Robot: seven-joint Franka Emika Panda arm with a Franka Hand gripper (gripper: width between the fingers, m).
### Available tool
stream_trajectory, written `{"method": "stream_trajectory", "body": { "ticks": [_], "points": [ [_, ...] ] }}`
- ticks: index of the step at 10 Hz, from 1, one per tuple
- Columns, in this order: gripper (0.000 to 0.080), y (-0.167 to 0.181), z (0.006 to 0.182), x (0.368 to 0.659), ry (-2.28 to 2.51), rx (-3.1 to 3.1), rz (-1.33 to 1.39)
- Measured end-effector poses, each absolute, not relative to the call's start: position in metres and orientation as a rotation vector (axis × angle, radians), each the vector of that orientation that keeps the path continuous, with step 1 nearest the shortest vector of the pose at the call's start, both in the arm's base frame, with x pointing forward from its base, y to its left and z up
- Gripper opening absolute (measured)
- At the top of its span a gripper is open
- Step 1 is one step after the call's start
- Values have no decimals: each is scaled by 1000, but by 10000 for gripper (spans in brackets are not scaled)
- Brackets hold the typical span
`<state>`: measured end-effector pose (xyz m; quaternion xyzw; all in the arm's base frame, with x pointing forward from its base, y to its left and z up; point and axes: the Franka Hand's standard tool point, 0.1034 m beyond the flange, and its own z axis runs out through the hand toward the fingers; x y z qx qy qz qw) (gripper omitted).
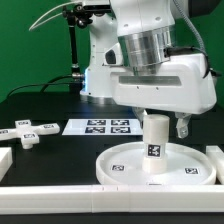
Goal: Assemble round table
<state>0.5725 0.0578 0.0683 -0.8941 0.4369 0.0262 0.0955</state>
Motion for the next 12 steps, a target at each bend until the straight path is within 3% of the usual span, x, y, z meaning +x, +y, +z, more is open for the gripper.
{"method": "stream_trajectory", "body": {
  "ticks": [12],
  "points": [
    [649,54,74,581,-355,-3025,-77]
  ]
}}
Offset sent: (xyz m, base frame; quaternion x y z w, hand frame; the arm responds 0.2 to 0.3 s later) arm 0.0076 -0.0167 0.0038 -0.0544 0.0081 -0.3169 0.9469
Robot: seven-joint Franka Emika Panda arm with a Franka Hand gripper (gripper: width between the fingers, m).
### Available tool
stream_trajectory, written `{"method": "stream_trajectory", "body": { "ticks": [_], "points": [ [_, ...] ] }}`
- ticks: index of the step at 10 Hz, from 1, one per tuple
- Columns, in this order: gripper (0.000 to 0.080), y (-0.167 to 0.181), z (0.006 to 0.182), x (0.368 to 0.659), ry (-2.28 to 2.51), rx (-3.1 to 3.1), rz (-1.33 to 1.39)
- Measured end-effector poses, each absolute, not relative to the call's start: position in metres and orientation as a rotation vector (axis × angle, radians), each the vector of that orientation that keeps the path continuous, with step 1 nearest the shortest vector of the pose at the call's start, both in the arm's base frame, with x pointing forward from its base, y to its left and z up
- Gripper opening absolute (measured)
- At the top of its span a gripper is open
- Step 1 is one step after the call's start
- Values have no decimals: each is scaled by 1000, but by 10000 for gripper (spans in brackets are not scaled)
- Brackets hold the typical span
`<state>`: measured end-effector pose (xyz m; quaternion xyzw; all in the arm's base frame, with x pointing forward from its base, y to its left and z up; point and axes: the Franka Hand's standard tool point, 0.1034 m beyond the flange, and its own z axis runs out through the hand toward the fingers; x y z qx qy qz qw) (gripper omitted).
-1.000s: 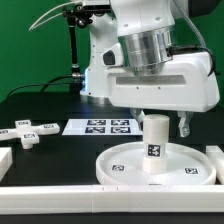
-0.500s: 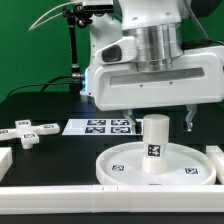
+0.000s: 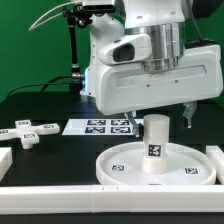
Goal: Assemble round table
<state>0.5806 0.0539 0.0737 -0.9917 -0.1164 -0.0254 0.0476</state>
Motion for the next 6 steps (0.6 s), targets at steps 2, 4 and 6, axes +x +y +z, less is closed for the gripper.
{"method": "stream_trajectory", "body": {
  "ticks": [2,4,6],
  "points": [
    [649,52,74,581,-664,-2997,-86],
    [649,55,74,581,-955,-2939,-92],
    [649,59,73,580,-1285,-2839,-82]
  ]
}}
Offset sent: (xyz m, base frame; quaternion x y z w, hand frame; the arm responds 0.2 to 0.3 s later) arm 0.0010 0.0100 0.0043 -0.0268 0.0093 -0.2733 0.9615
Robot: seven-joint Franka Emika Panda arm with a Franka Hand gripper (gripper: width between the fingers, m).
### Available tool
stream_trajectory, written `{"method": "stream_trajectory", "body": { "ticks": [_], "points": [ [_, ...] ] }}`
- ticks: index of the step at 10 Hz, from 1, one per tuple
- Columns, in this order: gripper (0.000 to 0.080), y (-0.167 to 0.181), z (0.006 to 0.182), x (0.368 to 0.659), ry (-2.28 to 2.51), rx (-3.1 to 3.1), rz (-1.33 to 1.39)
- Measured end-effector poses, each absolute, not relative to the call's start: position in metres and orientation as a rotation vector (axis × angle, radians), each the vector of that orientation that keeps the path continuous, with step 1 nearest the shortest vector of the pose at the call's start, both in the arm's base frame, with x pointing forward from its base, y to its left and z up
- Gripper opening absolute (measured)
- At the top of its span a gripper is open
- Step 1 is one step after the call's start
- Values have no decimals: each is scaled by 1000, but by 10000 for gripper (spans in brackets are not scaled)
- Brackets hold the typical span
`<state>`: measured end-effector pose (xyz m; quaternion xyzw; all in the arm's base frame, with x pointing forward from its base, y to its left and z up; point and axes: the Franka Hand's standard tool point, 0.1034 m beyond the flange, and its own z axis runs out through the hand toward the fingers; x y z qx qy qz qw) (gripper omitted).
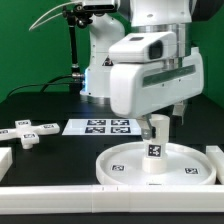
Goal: Assemble round table
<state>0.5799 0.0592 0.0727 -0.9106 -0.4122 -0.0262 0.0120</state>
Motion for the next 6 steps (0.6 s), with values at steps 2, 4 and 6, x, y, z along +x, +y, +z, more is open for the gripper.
{"method": "stream_trajectory", "body": {
  "ticks": [2,4,6],
  "points": [
    [649,58,72,580,-1408,-2791,-76],
    [649,56,72,580,-1536,-2727,-76],
    [649,55,73,583,-1800,-2597,-82]
  ]
}}
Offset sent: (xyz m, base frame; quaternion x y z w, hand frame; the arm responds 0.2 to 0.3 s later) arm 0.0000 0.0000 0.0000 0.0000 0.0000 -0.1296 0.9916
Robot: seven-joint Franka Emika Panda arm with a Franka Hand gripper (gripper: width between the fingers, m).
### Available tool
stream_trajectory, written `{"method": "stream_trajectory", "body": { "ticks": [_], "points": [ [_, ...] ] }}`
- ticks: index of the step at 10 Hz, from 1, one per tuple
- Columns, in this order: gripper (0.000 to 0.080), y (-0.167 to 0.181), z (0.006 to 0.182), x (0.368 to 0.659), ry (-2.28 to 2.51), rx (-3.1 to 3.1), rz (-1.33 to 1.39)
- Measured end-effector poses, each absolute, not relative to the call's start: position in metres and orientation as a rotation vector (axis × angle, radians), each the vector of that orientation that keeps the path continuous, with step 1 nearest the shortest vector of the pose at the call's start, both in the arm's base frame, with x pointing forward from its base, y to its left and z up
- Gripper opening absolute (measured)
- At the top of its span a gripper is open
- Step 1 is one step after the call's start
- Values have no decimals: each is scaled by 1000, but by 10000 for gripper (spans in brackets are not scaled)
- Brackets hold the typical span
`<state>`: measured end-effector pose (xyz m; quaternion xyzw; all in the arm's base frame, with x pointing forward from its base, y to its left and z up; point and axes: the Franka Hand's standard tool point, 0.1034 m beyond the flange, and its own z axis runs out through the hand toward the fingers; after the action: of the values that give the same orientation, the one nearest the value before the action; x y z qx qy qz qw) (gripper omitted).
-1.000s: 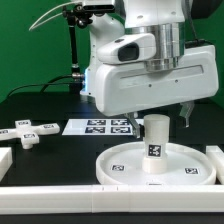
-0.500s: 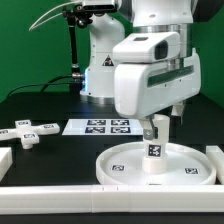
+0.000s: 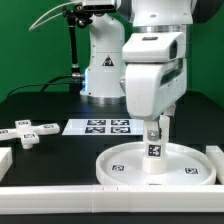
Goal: Assemble round table
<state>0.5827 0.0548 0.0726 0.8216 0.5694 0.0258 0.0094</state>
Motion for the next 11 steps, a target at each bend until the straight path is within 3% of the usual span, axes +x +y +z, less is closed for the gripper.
{"method": "stream_trajectory", "body": {
  "ticks": [9,11],
  "points": [
    [649,44,68,583,2396,1903,1],
    [608,44,68,583,2388,1915,0]
  ]
}}
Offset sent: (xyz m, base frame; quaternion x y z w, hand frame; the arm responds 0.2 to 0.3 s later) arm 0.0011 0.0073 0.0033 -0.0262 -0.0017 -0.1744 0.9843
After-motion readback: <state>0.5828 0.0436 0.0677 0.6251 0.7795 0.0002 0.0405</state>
